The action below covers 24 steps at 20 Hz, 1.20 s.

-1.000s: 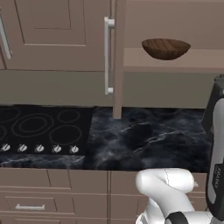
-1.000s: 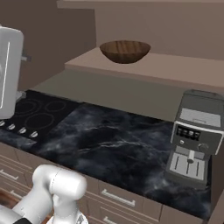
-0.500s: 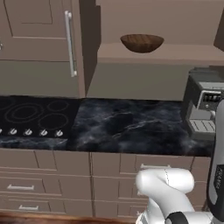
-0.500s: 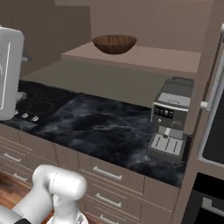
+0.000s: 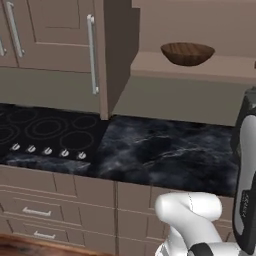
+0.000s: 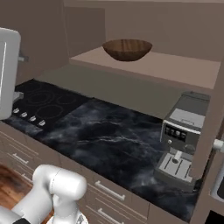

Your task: Move the bowls from the cabinet to the plates on the dining table.

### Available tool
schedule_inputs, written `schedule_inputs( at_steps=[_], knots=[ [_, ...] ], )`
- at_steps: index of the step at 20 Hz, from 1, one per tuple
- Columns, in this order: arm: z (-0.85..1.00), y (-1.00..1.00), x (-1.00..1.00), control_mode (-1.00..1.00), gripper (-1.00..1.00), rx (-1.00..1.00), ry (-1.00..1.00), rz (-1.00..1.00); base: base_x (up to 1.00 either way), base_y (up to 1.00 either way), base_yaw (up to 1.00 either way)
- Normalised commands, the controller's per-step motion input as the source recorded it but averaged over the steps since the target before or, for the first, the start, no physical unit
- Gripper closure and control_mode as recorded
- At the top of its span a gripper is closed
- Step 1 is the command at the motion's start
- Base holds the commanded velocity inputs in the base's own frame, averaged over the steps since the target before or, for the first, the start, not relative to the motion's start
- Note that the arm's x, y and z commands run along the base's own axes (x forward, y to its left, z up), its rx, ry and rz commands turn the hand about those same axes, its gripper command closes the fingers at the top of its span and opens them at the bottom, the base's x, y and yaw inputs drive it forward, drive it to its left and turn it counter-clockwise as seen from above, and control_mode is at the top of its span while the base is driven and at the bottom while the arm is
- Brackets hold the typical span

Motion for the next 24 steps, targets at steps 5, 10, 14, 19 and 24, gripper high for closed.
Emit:
schedule_inputs(
  at_steps=[5,10,14,19,24],
  knots=[
    [0.0,0.0,0.0,1.0,-1.0,0.0,0.0,0.0,0.24,-0.68,0.21],
    [0.0,0.0,0.0,1.0,-1.0,0.0,0.0,0.0,0.18,-0.62,0.23],
    [0.0,0.0,0.0,1.0,-1.0,0.0,0.0,0.0,0.15,-0.7,0.13],
    [0.0,0.0,0.0,1.0,-1.0,0.0,0.0,0.0,0.16,-0.66,-0.2],
    [0.0,0.0,0.0,1.0,-1.0,0.0,0.0,0.0,0.75,-0.12,-0.08]
  ],
)
